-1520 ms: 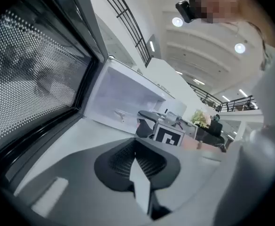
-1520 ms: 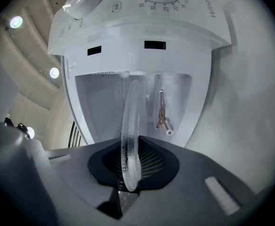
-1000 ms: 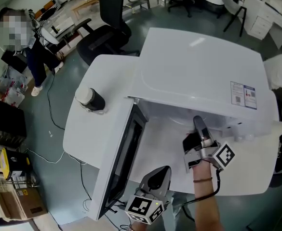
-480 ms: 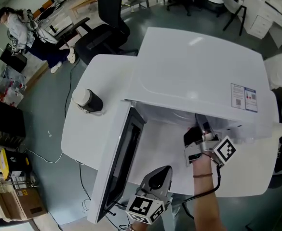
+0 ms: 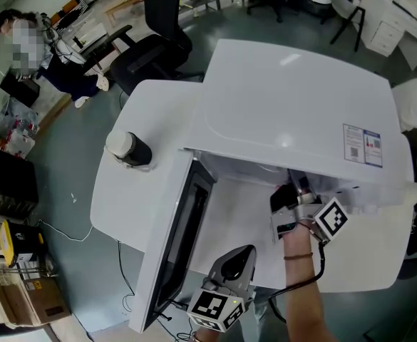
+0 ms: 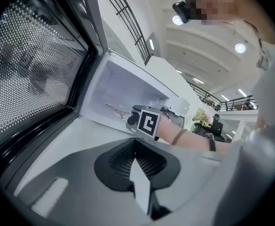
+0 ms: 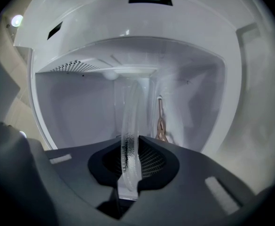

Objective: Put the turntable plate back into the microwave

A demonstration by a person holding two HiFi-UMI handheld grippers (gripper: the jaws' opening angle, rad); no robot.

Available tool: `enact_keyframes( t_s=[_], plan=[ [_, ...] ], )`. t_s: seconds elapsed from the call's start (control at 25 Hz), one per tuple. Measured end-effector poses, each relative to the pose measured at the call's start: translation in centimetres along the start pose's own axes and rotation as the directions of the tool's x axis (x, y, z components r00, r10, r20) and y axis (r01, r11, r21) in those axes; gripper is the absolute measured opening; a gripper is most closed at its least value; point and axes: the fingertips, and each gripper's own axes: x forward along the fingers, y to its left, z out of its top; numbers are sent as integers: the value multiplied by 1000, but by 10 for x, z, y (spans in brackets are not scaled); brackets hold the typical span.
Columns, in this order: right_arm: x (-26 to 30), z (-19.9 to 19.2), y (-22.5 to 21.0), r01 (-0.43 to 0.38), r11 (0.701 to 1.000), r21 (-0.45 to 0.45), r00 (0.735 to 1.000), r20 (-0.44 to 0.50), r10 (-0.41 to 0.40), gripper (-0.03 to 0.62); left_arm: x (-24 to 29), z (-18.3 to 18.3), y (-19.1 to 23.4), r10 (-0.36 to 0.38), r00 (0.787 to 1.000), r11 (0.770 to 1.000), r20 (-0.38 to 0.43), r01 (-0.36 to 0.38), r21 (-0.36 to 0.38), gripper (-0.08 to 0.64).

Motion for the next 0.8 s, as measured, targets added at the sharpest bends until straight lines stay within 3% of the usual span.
enact_keyframes(
  t_s=[0.8],
  plan=[
    [7, 3, -16, 65, 997, 45, 997, 35, -67, 44, -3, -4, 3, -5, 1000, 1000, -4, 5, 12, 0]
  ],
)
